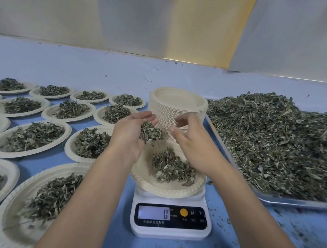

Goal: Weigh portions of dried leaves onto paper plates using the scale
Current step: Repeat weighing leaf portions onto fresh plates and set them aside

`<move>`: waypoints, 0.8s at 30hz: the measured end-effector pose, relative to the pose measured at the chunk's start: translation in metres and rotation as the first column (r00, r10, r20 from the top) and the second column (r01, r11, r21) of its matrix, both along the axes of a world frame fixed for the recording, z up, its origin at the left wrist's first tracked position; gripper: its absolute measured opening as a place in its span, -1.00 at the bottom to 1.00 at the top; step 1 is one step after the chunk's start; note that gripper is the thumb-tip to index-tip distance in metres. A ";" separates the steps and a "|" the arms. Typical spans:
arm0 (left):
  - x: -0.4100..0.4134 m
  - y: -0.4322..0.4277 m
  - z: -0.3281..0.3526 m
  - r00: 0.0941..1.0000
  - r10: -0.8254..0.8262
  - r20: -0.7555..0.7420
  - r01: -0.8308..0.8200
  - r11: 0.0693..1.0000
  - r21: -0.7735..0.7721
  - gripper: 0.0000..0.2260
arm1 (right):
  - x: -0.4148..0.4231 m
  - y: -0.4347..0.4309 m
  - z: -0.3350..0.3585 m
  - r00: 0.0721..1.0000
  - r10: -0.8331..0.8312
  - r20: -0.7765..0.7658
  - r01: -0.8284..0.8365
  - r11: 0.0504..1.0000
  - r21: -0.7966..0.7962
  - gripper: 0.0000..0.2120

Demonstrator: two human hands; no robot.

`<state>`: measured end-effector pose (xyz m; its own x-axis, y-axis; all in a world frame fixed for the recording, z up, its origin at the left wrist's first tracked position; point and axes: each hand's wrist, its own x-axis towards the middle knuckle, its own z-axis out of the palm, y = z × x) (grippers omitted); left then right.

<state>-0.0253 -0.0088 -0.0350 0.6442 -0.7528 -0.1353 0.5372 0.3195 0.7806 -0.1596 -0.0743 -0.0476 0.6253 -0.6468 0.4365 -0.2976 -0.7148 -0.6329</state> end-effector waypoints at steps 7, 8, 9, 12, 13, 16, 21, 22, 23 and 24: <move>-0.001 -0.003 0.002 0.998 -0.053 -0.045 0.050 0.997 -0.059 -0.75 | 0.001 -0.001 0.001 0.995 -0.020 0.101 0.017 1.000 0.022 -0.78; -0.001 -0.003 0.003 0.997 -0.060 -0.042 0.058 0.997 -0.060 -0.75 | 0.001 0.000 0.002 0.994 -0.018 0.112 0.014 0.999 0.035 -0.80; -0.002 -0.003 0.003 0.997 -0.065 -0.036 0.063 0.997 -0.053 -0.75 | 0.002 0.001 0.002 0.992 -0.017 0.129 0.010 0.998 0.054 -0.82; -0.004 -0.003 0.003 0.997 -0.071 -0.041 0.069 0.997 -0.043 -0.75 | 0.003 0.005 0.004 0.988 -0.025 0.153 0.006 0.992 0.123 -0.88; -0.005 -0.002 0.004 0.996 -0.075 -0.054 0.073 0.996 -0.051 -0.76 | 0.003 0.005 0.004 0.990 -0.023 0.143 0.001 0.989 0.150 -0.84; -0.007 -0.001 0.005 0.993 -0.094 -0.076 0.088 0.993 -0.082 -0.78 | 0.005 0.007 0.002 0.989 0.020 0.148 -0.062 0.955 0.290 -0.78; -0.008 -0.001 0.005 0.996 -0.084 -0.023 0.083 0.996 -0.032 -0.78 | 0.009 0.010 0.003 0.968 0.093 0.232 -0.189 0.877 0.441 -0.78; -0.007 -0.001 0.004 0.997 -0.080 -0.018 0.080 0.996 -0.027 -0.77 | 0.009 0.010 0.003 0.967 0.098 0.237 -0.196 0.877 0.438 -0.80; -0.007 -0.001 0.004 0.997 -0.075 -0.010 0.074 0.997 -0.023 -0.76 | 0.009 0.011 0.004 0.966 0.099 0.240 -0.197 0.880 0.431 -0.83; -0.008 -0.001 0.004 0.998 -0.066 0.004 0.066 0.998 -0.020 -0.76 | 0.009 0.012 0.004 0.965 0.096 0.243 -0.195 0.884 0.424 -0.87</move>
